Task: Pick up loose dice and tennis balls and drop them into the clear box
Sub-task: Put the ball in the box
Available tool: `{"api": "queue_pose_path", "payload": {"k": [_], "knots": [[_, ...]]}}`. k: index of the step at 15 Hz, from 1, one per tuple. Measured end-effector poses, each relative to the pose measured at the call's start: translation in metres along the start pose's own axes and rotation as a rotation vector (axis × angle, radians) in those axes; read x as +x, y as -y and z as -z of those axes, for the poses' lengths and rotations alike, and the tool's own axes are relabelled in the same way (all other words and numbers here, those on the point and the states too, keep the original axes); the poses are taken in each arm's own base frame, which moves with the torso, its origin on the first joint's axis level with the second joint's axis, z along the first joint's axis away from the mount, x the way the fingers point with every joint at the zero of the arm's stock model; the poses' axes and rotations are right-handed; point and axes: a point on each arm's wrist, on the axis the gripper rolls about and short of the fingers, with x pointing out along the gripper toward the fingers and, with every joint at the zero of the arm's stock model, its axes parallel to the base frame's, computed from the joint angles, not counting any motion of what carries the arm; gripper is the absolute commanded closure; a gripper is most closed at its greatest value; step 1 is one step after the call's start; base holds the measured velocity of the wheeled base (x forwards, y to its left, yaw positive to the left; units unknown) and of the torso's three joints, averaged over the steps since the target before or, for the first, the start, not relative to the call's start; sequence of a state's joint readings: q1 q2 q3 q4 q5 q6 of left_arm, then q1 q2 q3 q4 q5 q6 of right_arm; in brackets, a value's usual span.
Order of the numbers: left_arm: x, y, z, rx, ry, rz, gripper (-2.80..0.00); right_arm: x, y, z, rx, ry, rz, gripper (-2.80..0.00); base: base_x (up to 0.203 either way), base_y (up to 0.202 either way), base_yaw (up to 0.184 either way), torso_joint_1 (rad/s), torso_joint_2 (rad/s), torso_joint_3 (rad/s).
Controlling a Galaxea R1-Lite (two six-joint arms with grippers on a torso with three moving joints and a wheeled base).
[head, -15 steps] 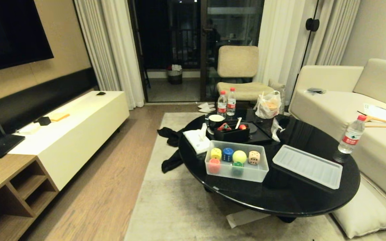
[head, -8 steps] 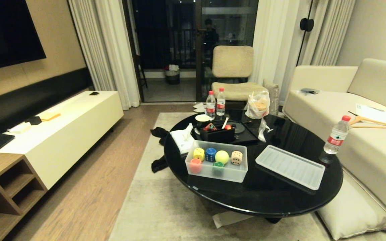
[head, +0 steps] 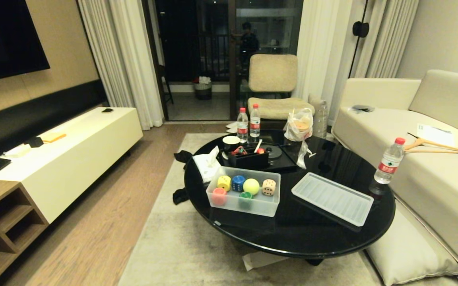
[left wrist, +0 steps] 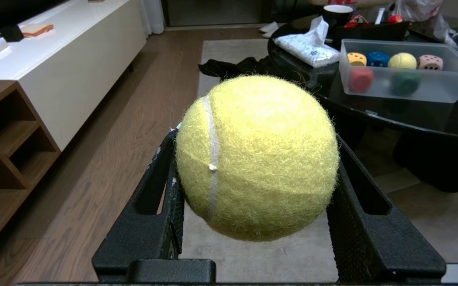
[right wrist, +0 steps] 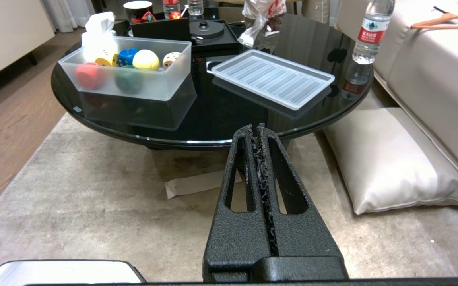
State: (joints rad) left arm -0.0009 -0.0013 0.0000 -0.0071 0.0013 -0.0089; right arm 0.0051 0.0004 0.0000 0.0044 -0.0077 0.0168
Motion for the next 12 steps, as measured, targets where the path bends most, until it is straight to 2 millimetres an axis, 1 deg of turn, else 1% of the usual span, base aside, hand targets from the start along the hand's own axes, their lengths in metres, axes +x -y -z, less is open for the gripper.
{"api": "queue_pose_path", "payload": {"k": [11,12], "knots": [[-0.0005,0.0,-0.0018,-0.001,0.007,-0.001,0.0,0.0,0.0,0.0,0.0,0.0,-0.001,0.0,0.0,0.0,0.0,0.0,0.0,0.0],[-0.0004,0.0,-0.0014,0.0,0.005,-0.001,0.0,0.0,0.0,0.0,0.0,0.0,-0.001,0.0,0.073,0.0,0.014,0.002,0.0,0.006]]}}
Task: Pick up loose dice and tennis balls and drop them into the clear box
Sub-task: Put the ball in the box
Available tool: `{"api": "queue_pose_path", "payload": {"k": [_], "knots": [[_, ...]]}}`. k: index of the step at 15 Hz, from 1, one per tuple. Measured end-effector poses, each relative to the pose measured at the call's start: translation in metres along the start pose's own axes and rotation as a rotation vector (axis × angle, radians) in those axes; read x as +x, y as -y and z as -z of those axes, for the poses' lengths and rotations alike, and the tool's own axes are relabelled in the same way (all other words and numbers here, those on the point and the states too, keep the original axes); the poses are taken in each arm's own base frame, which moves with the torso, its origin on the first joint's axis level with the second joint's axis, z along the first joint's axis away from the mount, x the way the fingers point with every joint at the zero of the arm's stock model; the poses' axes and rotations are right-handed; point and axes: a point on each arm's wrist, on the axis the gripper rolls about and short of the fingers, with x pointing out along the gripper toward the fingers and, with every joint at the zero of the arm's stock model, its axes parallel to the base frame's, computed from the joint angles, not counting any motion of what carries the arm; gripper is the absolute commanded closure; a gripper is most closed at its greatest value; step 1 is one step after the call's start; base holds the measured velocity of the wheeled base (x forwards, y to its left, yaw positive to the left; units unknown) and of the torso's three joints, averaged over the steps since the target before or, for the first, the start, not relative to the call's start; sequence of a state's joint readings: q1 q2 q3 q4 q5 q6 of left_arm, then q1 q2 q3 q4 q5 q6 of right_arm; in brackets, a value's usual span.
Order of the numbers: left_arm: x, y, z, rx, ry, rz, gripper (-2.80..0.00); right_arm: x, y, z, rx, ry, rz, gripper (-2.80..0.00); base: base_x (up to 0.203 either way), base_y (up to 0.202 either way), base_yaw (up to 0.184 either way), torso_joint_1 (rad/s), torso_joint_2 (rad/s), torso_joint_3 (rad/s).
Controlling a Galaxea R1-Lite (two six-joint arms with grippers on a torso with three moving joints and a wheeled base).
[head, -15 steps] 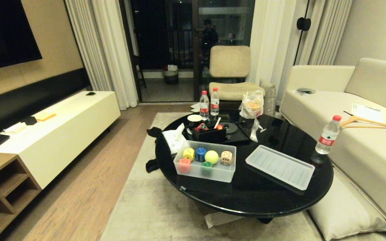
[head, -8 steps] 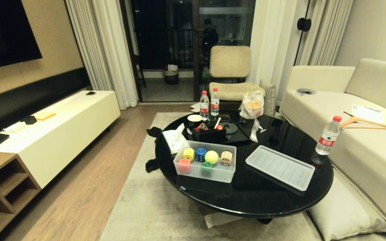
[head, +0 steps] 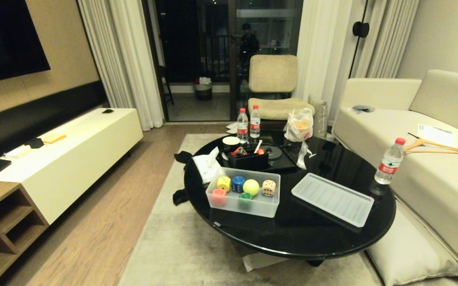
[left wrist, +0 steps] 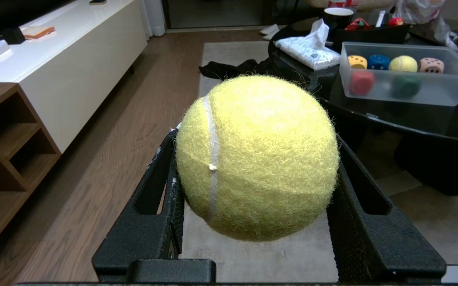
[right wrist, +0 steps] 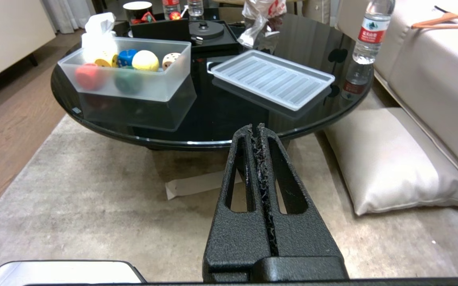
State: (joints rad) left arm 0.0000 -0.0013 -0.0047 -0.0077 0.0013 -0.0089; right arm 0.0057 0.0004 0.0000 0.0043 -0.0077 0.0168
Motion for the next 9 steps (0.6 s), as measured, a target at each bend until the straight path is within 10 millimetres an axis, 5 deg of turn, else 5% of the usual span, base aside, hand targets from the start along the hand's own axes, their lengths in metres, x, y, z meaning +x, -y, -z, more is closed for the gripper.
{"api": "queue_pose_path", "payload": {"k": [9], "knots": [[0.0003,0.0,0.0014,0.0,-0.005,0.0,0.0,0.0,0.0,0.0,0.0,0.0,0.0,0.0,0.179,0.0,0.004,0.002,0.0,0.002]]}}
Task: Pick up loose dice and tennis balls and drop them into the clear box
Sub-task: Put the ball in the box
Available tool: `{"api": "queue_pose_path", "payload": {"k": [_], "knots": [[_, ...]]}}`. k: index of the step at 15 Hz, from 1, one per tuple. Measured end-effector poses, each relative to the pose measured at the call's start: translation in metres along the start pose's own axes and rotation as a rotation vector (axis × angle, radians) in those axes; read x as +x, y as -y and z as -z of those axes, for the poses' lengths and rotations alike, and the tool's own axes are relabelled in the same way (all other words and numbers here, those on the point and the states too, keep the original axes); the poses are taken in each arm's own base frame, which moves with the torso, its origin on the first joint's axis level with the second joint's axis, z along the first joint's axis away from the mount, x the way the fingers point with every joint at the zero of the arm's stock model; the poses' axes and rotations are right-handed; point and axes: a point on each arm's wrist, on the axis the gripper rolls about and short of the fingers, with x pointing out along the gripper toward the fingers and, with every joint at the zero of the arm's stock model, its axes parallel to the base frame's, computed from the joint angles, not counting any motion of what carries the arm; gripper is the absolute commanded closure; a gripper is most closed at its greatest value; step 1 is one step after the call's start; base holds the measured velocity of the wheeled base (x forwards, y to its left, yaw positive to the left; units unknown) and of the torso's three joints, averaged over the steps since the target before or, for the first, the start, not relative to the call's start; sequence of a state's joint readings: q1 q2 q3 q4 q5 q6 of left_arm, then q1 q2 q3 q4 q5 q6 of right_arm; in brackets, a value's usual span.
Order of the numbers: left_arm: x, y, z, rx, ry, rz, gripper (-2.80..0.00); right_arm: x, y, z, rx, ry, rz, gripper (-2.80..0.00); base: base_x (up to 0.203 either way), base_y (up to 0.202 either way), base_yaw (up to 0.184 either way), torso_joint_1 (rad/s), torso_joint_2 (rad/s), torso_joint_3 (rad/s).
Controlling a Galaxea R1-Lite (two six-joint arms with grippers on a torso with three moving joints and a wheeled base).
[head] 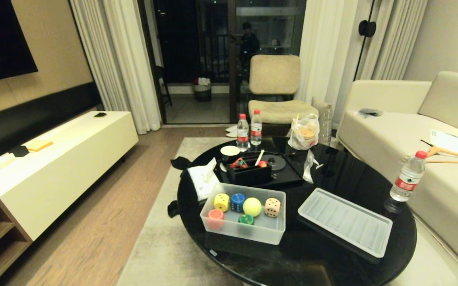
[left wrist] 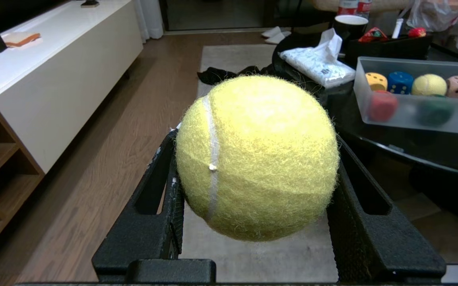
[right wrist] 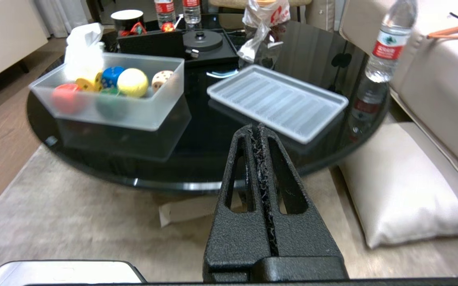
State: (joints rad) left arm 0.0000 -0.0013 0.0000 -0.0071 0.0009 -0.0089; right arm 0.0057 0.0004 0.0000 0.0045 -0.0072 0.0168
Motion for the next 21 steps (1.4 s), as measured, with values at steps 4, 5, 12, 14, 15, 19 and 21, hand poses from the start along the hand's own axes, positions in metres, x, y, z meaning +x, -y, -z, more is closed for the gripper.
{"api": "queue_pose_path", "payload": {"k": [4,5,12,14,15,19,21], "knots": [[0.0,0.0,0.0,0.0,0.0,0.0,0.0,0.0,0.0,0.0,0.0,0.0,0.001,0.0,0.205,0.0,-0.015,0.002,0.0,0.002],[0.0,0.0,0.0,-0.001,0.0,0.0,0.0,0.0,0.0,0.0,0.0,0.0,0.001,0.0,0.162,0.0,-0.005,0.003,0.0,0.002],[0.0,0.0,0.0,0.0,0.001,0.0,0.0,0.0,0.0,0.0,0.0,0.0,0.001,0.0,0.014,0.0,-0.002,0.002,0.0,0.0],[0.0,0.0,0.0,0.0,0.0,0.0,0.0,0.0,0.0,0.0,0.0,0.0,0.0,0.0,0.0,0.0,0.0,0.0,0.0,0.0],[0.0,0.0,0.0,0.003,0.0,0.0,0.0,0.0,0.0,0.0,0.0,0.0,0.001,0.0,0.0,0.0,0.0,0.0,0.0,0.0],[-0.008,0.0,-0.026,0.005,0.071,0.008,0.0,0.0,0.0,0.0,0.0,0.0,0.001,0.0,0.0,0.0,0.0,0.0,0.0,0.0],[-0.013,0.001,-0.058,0.004,0.116,0.015,0.0,0.0,0.0,0.0,0.0,0.0,0.001,0.0,0.0,0.0,0.0,0.0,0.0,0.0]]}}
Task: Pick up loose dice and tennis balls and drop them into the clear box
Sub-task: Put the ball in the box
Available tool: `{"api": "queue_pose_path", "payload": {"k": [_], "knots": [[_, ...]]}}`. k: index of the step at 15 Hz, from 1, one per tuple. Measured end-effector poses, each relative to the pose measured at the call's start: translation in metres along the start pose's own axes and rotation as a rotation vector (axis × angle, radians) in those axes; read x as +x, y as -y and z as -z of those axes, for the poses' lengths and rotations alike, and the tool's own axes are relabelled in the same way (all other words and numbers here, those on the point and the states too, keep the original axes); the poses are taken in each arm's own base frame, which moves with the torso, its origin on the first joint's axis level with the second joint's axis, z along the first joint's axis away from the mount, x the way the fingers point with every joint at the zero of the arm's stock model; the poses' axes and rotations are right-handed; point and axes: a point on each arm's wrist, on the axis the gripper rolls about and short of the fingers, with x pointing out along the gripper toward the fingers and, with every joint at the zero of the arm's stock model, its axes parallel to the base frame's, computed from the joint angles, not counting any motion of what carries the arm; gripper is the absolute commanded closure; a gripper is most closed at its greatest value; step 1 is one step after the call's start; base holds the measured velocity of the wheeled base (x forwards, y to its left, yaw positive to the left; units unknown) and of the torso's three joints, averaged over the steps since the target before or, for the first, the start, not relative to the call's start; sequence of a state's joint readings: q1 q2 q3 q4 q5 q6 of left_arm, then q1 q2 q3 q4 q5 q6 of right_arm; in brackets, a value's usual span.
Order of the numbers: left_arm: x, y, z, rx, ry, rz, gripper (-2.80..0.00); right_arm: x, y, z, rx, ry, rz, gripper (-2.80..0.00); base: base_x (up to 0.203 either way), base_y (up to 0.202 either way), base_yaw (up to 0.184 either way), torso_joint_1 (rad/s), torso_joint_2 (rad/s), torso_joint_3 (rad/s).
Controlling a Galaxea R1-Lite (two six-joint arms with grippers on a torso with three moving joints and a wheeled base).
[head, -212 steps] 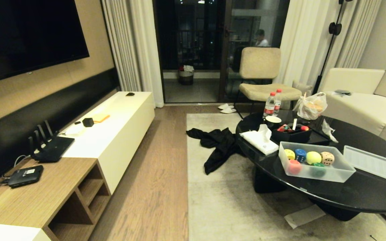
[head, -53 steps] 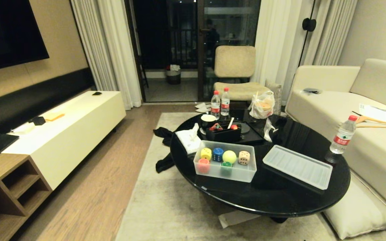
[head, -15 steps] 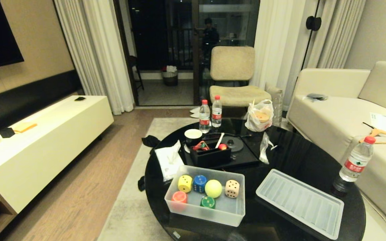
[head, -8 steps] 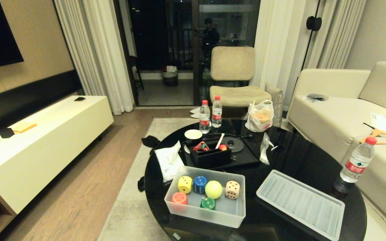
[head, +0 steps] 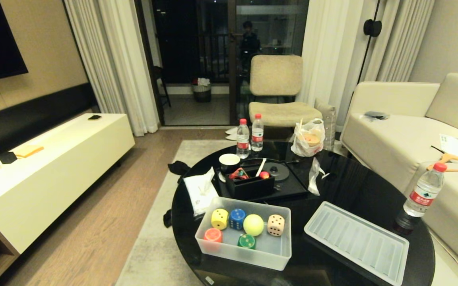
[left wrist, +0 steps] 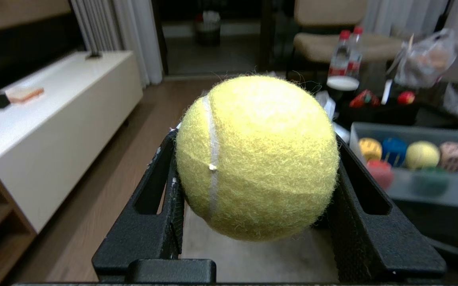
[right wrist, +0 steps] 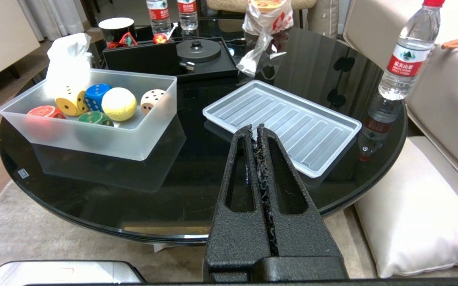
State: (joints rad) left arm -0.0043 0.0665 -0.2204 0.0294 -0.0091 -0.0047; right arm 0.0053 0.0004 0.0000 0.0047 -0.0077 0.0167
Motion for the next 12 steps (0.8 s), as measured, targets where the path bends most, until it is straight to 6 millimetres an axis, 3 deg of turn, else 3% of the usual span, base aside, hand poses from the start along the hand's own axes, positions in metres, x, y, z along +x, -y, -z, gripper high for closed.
{"api": "queue_pose_path", "payload": {"k": [3,5,9,12], "knots": [[0.01,-0.001,-0.058,-0.015,0.038,0.026,0.0,0.0,0.0,0.0,0.0,0.0,0.0,0.0,0.0,0.0,0.0,0.0,0.0,0.0],[0.029,0.0,-0.097,-0.028,0.031,0.049,0.0,0.0,0.0,0.0,0.0,0.0,0.0,0.0,0.0,0.0,0.0,0.0,0.0,0.0],[0.101,0.004,-0.164,-0.053,-0.026,0.149,0.0,0.0,0.0,0.0,0.0,0.0,0.0,0.0,0.0,0.0,0.0,0.0,0.0,0.0],[0.171,0.014,-0.192,-0.07,-0.086,0.294,0.0,0.0,0.0,0.0,0.0,0.0,-0.001,0.0,0.0,0.0,0.0,0.0,0.0,0.0]]}}
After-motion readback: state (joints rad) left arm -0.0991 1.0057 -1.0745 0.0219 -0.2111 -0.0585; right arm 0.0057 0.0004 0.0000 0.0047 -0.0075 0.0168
